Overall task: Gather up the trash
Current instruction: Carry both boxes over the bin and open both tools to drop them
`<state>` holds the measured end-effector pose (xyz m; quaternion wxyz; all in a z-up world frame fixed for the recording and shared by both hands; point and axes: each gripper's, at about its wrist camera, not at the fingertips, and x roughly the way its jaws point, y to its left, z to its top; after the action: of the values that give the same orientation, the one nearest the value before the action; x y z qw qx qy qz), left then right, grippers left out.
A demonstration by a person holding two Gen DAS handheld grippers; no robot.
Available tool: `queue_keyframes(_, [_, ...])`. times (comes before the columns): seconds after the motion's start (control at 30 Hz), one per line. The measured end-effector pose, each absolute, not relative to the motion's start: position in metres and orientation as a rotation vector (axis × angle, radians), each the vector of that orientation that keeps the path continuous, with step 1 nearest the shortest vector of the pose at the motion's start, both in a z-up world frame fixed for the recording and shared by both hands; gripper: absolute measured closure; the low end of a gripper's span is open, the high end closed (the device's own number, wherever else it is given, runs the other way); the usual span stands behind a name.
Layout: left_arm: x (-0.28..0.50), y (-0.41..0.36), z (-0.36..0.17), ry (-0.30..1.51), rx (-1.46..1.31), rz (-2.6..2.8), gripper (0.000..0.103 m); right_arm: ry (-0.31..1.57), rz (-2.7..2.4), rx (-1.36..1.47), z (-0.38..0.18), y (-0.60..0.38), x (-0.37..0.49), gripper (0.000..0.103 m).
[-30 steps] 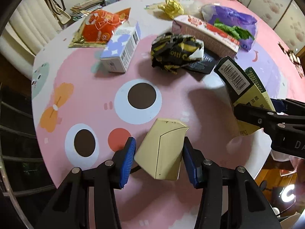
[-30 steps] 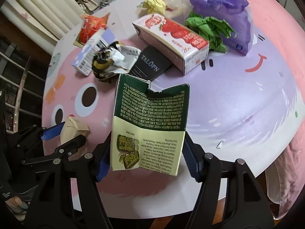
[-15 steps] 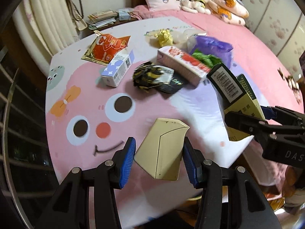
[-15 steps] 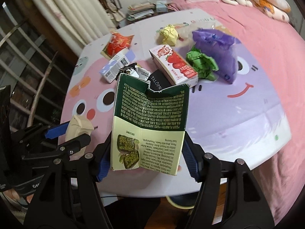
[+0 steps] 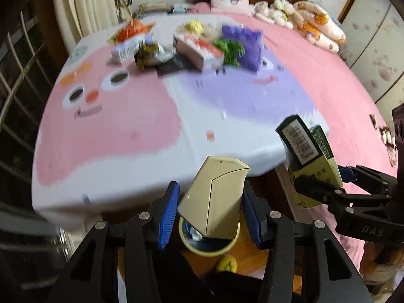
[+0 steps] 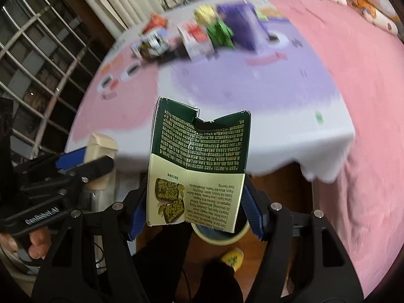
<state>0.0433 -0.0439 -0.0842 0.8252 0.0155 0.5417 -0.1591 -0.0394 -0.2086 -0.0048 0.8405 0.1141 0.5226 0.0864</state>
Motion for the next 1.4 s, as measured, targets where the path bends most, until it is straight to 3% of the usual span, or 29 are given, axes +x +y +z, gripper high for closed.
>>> queue_keyframes(0.33, [-0.012,-0.073,-0.179,1.313,0.087,-0.282,0.055,1.338,0.177,0.333,-0.140,-0.222,-0.091,0.039])
queue_keyframes(0.87, [-0.015,-0.109,-0.431,1.441,0.108,-0.278,0.054,1.449,0.076,0.320,-0.390,-0.216,-0.088,0.031])
queue_keyframes(0.93, [-0.009,-0.106,-0.450,1.444,0.111,-0.287,0.051,1.444,0.067,0.338,-0.412,-0.216,-0.084,0.029])
queue_keyframes(1.0, [-0.004,-0.100,-0.462,1.436,0.113,-0.281,0.035,1.430,0.057,0.348,-0.426,-0.217,-0.081,0.027])
queue_keyframes(1.07, [-0.004,-0.092,-0.472,1.422,0.109,-0.280,0.011,1.412,0.053,0.343,-0.437,-0.215,-0.078,0.025])
queue_keyframes(1.23, [0.002,-0.072,-0.480,1.393,0.128,-0.253,0.011,1.376,0.040,0.314,-0.444,-0.205,-0.072,0.024])
queue_keyframes(1.4, [0.004,-0.053,-0.449,1.345,0.096,-0.232,0.011,1.363,0.047,0.288,-0.428,-0.197,-0.069,0.024])
